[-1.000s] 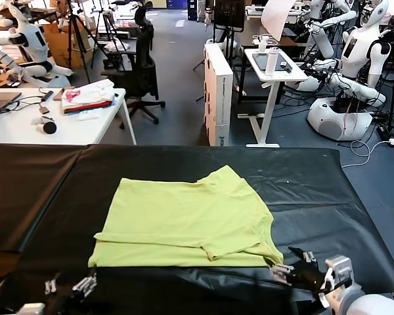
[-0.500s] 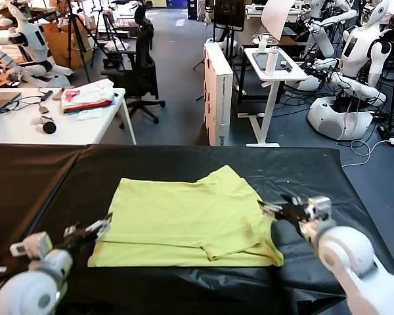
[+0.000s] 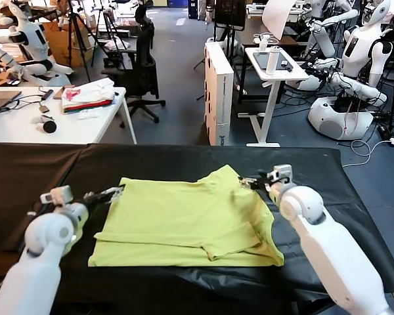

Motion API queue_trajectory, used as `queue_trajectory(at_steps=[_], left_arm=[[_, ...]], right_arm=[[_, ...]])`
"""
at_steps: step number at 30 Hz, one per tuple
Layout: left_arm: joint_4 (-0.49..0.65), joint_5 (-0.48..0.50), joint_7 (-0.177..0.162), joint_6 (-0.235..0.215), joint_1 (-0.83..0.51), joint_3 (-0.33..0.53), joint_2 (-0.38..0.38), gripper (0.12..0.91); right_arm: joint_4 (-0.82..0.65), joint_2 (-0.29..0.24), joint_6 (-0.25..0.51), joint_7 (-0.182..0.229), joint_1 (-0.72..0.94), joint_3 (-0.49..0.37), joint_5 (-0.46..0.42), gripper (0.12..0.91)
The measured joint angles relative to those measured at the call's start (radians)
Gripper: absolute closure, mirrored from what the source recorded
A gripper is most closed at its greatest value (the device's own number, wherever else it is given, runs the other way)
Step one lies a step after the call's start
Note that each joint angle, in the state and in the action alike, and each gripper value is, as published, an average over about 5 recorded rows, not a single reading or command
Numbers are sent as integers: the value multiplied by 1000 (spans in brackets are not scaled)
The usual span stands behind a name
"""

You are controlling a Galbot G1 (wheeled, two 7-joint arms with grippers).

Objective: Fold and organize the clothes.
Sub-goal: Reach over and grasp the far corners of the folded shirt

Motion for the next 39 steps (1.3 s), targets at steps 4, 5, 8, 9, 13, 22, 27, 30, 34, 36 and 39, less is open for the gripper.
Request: queue_trajectory(at_steps=[4, 5, 8, 9, 13, 22, 27, 30, 34, 36, 39], left_arm=[[89, 17, 11, -13, -64, 35, -3, 123], [106, 20, 12, -16, -76, 43, -5, 123], [142, 28, 15, -26, -104, 61, -14, 123], [150, 30, 15, -28, -111, 65, -16, 123], [172, 33, 14, -33, -130, 79, -26, 123], [187, 47, 13, -41, -139, 98, -41, 191], [181, 49, 13, -44, -130, 99, -41, 432], [176, 51, 14, -46, -120, 103, -40, 548], [173, 54, 17, -48, -114, 108, -40, 672], [173, 56, 17, -48, -114, 109, -40, 728], [170, 58, 19, -50, -114, 110, -40, 790]], right_arm=[[-29, 18, 0, -3, 5, -4, -9, 118], [-33, 22, 0, -3, 6, -5, -11, 118], [-40, 26, 0, -4, 7, -7, -12, 118], [-42, 27, 0, -4, 7, -8, -12, 118], [-48, 28, 0, -4, 7, -9, -14, 119], [-61, 37, 0, -6, 7, -10, -16, 315], [-65, 40, 0, -9, 7, -9, -16, 576], [-65, 41, 0, -10, 7, -8, -16, 744], [-65, 40, 0, -11, 7, -6, -16, 882], [-65, 40, 0, -13, 5, -4, -18, 887], [-64, 39, 0, -18, 1, 0, -22, 887]])
